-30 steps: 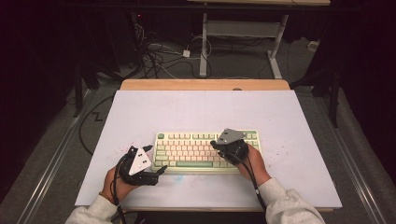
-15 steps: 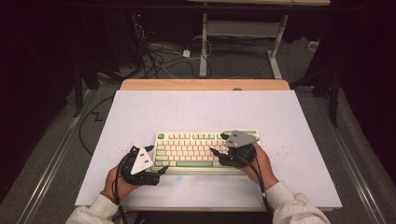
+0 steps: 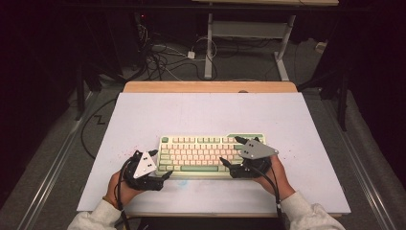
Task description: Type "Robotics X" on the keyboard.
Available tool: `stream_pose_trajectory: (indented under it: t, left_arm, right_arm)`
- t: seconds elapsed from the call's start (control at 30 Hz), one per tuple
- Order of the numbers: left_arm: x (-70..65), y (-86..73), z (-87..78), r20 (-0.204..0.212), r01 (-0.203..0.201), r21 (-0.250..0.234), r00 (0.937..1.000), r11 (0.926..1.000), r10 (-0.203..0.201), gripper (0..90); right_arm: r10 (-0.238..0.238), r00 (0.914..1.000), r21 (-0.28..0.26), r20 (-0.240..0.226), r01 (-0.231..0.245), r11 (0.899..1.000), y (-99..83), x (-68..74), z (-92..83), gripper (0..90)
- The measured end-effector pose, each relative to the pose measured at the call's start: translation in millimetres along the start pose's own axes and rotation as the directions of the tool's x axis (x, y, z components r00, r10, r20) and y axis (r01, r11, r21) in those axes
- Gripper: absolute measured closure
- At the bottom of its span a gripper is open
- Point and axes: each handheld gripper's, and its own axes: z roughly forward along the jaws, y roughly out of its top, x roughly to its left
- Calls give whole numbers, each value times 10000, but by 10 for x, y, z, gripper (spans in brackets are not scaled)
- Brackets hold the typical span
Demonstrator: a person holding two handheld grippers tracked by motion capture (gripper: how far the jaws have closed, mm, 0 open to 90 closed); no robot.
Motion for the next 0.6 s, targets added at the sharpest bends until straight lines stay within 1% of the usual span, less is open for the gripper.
stream_pose_trajectory:
  t: [0.07,0.13,0.3,0.37,0.47,0.6]
  left_arm:
    - [8,4,-8,-27,60,-60,10000,10000,-60,158]
    - [10,10,-11,-81,96,-38,9999,9999,-96,156]
    - [0,26,-12,-83,75,-16,9999,10000,-75,161]
    - [-5,36,-14,-119,70,-39,9999,10000,-71,166]
    - [-10,52,-19,-132,60,-93,9999,9999,-61,175]
    - [-19,75,-10,-28,-9,-55,10000,10000,9,193]
  right_arm:
    - [-86,9999,-159,-109,85,9998,-21,8,-54,203]
    - [-115,9999,-316,-82,113,9994,-46,18,-104,196]
    - [-168,9997,-329,-174,162,9993,-125,23,-208,195]
    - [-75,9997,-330,-214,68,9994,-157,22,-249,196]
    - [-24,9999,-291,-145,20,9996,-198,28,-300,198]
    - [-20,10000,-276,-1,20,9996,-244,31,-364,197]
